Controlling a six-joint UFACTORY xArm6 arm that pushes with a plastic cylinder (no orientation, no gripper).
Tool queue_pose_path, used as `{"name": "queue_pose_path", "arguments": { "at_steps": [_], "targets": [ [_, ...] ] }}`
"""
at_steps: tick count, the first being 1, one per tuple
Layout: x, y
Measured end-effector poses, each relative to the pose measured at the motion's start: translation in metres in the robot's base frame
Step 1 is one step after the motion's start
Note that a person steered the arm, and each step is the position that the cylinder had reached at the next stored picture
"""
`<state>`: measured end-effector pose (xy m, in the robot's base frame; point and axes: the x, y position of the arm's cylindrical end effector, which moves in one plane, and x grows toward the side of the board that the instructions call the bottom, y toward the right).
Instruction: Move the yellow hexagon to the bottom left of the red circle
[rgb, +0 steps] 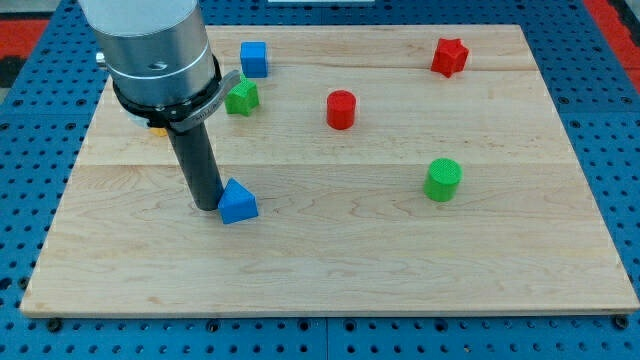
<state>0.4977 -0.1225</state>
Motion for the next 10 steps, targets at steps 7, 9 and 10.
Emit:
{"name": "queue_pose_path", "arguments": {
  "at_steps": [7, 9, 10],
  "targets": [
    [-0.088, -0.108],
    [-0.103, -0.139],
    [-0.126, -0.139]
  ]
}}
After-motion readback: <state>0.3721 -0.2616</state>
